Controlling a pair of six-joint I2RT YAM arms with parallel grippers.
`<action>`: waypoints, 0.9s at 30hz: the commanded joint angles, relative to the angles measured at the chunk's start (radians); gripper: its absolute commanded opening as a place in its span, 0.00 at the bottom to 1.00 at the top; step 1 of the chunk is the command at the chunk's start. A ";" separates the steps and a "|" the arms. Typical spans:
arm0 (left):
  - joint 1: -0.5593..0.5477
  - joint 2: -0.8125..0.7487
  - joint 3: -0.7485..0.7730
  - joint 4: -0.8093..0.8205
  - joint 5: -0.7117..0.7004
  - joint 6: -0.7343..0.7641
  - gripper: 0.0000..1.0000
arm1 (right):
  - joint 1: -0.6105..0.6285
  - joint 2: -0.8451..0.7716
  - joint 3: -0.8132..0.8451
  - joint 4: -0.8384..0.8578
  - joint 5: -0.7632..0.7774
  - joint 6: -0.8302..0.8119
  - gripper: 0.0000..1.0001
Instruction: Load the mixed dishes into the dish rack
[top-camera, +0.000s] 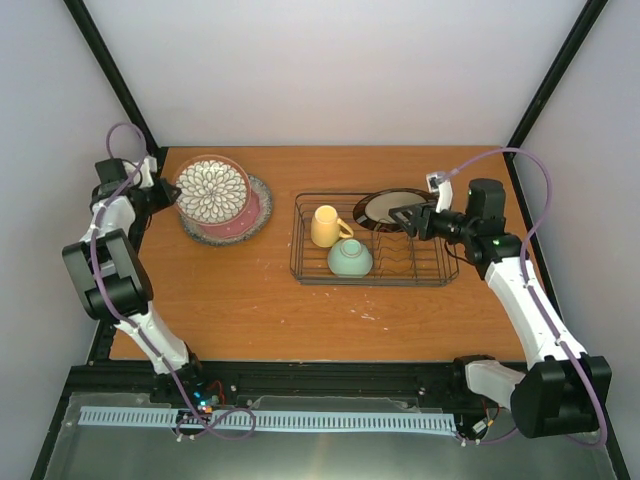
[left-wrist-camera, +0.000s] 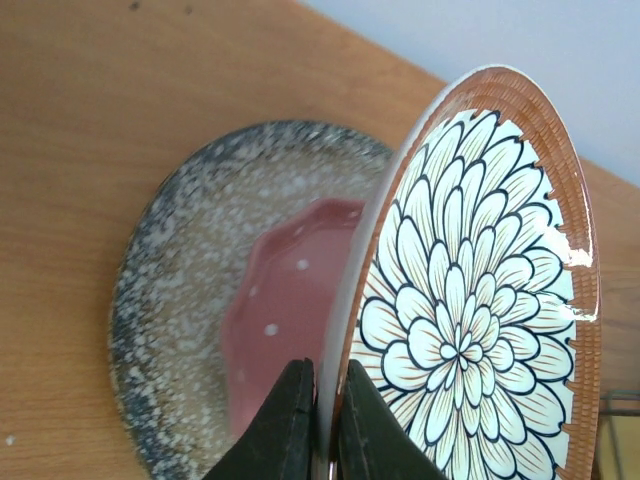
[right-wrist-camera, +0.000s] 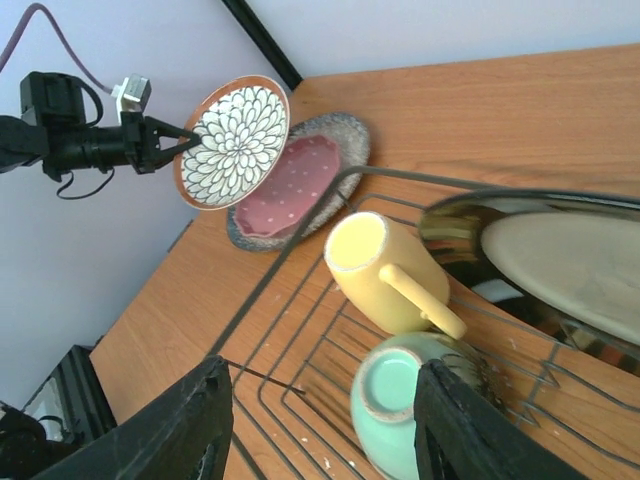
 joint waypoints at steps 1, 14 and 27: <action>0.000 -0.146 0.019 0.089 0.197 -0.043 0.01 | 0.027 -0.028 -0.005 0.078 -0.078 -0.011 0.53; -0.245 -0.501 -0.143 0.126 0.328 -0.144 0.01 | 0.316 0.155 0.152 0.138 -0.148 0.027 0.60; -0.317 -0.620 -0.185 0.097 0.318 -0.183 0.01 | 0.398 0.262 0.244 0.196 -0.118 0.080 0.61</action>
